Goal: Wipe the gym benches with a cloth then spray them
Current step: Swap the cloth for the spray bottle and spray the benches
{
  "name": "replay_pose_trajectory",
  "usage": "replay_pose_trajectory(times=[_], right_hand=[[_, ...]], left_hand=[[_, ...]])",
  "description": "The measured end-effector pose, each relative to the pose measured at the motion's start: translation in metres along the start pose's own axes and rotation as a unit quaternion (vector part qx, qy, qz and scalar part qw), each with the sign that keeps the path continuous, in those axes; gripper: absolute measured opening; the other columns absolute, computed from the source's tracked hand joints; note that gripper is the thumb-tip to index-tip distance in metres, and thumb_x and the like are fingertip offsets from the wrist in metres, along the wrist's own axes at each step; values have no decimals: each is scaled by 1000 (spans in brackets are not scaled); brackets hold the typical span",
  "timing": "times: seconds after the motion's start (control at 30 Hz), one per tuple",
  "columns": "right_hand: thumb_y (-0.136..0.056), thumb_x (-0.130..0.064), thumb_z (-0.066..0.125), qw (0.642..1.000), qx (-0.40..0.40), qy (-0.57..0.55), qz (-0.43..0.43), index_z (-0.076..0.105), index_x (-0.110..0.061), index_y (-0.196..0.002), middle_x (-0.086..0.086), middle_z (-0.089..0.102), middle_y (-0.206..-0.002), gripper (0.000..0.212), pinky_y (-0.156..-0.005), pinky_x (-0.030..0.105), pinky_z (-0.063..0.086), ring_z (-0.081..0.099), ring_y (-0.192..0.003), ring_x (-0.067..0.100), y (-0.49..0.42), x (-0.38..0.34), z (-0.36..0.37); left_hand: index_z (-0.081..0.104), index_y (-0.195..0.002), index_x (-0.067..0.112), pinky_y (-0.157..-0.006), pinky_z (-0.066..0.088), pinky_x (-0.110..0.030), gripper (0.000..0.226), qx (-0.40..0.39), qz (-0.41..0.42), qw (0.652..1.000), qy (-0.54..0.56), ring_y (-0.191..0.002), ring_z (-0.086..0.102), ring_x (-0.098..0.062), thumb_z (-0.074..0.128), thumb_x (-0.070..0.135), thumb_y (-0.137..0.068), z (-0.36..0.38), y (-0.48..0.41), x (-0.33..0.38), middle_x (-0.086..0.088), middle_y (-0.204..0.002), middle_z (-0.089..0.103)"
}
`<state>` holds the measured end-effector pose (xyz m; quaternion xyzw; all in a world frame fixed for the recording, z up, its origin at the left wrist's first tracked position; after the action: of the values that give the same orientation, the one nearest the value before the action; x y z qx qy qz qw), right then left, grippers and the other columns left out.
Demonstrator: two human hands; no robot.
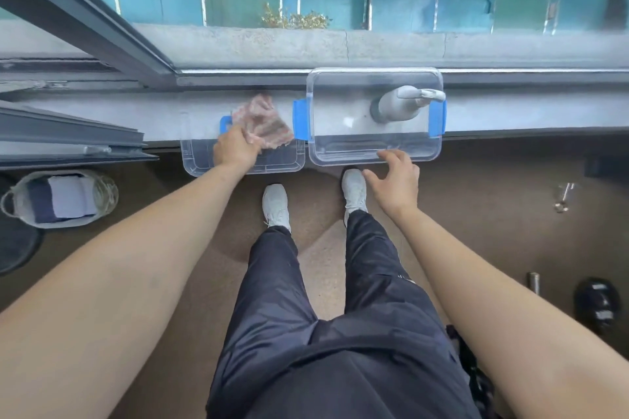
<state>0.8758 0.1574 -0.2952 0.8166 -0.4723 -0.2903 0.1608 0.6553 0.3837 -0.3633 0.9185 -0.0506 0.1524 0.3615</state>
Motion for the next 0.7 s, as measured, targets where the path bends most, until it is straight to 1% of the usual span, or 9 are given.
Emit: replay_pose_trajectory(times=[0.1, 0.23, 0.27, 0.37, 0.4, 0.43, 0.53, 0.63, 0.7], right_hand=[[-94, -34, 68, 999, 42, 24, 3, 64, -18, -129, 3, 57, -136, 39, -100, 27, 30, 49, -124, 31, -5, 0, 1], [-95, -36, 66, 998, 34, 43, 4, 64, -19, -129, 2, 58, -134, 38, -100, 31, 35, 48, -120, 32, -7, -2, -3], [-95, -36, 66, 999, 27, 39, 7, 65, -19, -129, 2, 58, -133, 38, -100, 31, 35, 48, -120, 33, -8, -2, -4], [-94, -36, 67, 999, 7, 42, 4, 64, -21, -129, 2, 57, -134, 39, -101, 33, 36, 48, -120, 34, -13, 0, -8], [-94, -37, 67, 999, 3, 48, 2, 64, -21, -130, 2, 57, -134, 39, -102, 34, 36, 48, -120, 34, -14, 1, -9], [-94, -37, 67, 999, 0, 53, 0, 64, -21, -131, 3, 56, -135, 40, -103, 35, 36, 47, -120, 35, -14, 1, -10], [-94, -36, 68, 998, -8, 55, -4, 62, -20, -132, 5, 55, -137, 41, -103, 38, 37, 46, -121, 36, -12, -1, -10], [-95, -34, 67, 999, -18, 47, -8, 61, -19, -135, 5, 54, -138, 43, -104, 37, 36, 44, -123, 36, -9, 0, -11], [-95, -34, 67, 999, -36, 35, -15, 59, -19, -137, 4, 52, -140, 45, -104, 36, 35, 43, -125, 35, -6, 1, -13]], left_hand=[[70, -114, 14, -90, 48, -39, 18, 0, -17, 1000, 16, -114, 62, -35, 63, 21, -99, 4, -13, -1, -13, -120, 69], [74, -101, 15, -89, 51, -39, 12, -12, -11, 1000, 25, -110, 64, -33, 65, 22, -95, 0, -14, -2, -10, -112, 73], [72, -102, 16, -87, 51, -38, 16, -18, -7, 999, 25, -109, 64, -32, 71, 28, -91, -1, -14, -2, -9, -109, 71], [60, -121, 14, -88, 53, -41, 69, -45, -23, 999, 2, -112, 62, -32, 87, 53, -71, 3, -15, 1, -9, -117, 66], [58, -125, 13, -89, 53, -43, 73, -45, -27, 999, -13, -113, 62, -34, 87, 52, -71, 5, -16, 2, -10, -120, 65], [59, -122, 13, -88, 53, -43, 63, -39, -21, 999, -26, -111, 63, -35, 85, 47, -76, 7, -16, 4, -11, -119, 66], [67, -103, 16, -79, 47, -36, 17, -10, 6, 1000, -11, -105, 65, -35, 69, 30, -94, 4, -18, 1, -12, -110, 70], [73, -102, 12, -79, 42, -31, 23, 12, 23, 997, 67, -103, 64, -30, 70, 33, -95, -10, -13, -6, -11, -106, 72], [73, -96, 11, -75, 44, -28, 24, 30, 38, 989, 140, -92, 63, -22, 75, 34, -91, -25, 2, -5, -7, -98, 72]])
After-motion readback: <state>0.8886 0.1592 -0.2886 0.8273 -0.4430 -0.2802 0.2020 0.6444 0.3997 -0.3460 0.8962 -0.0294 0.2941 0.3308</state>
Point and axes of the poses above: each hand's wrist, its own y-axis away from the middle knuckle, its own z-axis out of the palm, x = y × z, the point moved 2 cm from there along -y, towards the middle knuckle
